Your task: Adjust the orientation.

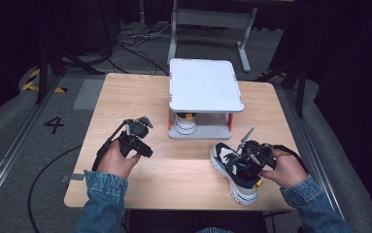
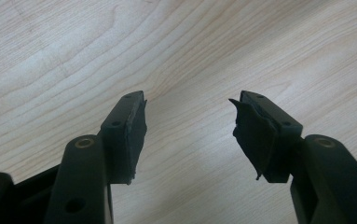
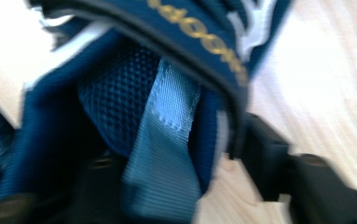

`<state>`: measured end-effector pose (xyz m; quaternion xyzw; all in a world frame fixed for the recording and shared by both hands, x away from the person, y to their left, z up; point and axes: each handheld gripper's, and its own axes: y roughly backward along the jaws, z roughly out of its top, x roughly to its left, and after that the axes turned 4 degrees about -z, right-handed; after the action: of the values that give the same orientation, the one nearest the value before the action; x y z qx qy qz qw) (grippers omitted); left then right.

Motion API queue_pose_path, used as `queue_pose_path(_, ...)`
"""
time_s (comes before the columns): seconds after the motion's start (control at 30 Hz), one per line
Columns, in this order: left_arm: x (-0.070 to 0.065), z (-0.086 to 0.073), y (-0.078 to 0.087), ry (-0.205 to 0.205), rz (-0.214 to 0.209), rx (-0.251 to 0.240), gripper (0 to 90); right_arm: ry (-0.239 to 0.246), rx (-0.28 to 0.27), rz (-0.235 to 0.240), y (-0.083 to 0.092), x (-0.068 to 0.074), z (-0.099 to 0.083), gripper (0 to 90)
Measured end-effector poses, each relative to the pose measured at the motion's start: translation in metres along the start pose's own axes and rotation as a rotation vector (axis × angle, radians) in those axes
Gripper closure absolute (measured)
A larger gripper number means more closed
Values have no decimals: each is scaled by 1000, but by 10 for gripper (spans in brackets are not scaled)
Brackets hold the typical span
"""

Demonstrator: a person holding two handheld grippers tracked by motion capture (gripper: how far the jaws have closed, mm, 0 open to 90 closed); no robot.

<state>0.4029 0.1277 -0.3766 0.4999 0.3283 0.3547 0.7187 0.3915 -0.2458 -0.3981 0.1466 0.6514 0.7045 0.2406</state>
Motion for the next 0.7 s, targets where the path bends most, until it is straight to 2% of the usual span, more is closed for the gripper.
queue_pose_path(0.07,0,1,0,-4,0,1,432,-27,-8,-2,1,-3,-1,593)
queue_pose_path(0.2,-3,5,-2,-2,-11,2,432,-73,-27,-7,2,-4,-2,632)
queue_pose_path(0.27,-3,7,-2,-13,-12,-1,433,-125,-63,1,4,-7,-3,655)
queue_pose_path(0.3,-3,7,-2,-13,-12,-1,434,-125,-63,1,4,-7,-3,655)
queue_pose_path(0.33,-3,9,-2,-13,-15,-2,434,-167,-85,16,6,-11,-5,678)
queue_pose_path(0.4,-3,9,-3,-12,-13,-3,434,-180,-97,12,7,-12,-5,680)
queue_pose_path(0.5,-3,9,-3,-16,-15,-3,435,-221,-154,-7,15,-15,-6,685)
queue_pose_path(0.6,-1,7,0,-16,-1,-3,435,-254,-222,1,24,-22,-3,685)
queue_pose_path(0.67,0,6,0,-6,-13,-9,436,-271,-250,-26,28,-25,0,685)
queue_pose_path(0.7,0,6,1,-8,0,-11,436,-285,-259,-41,30,-27,2,685)
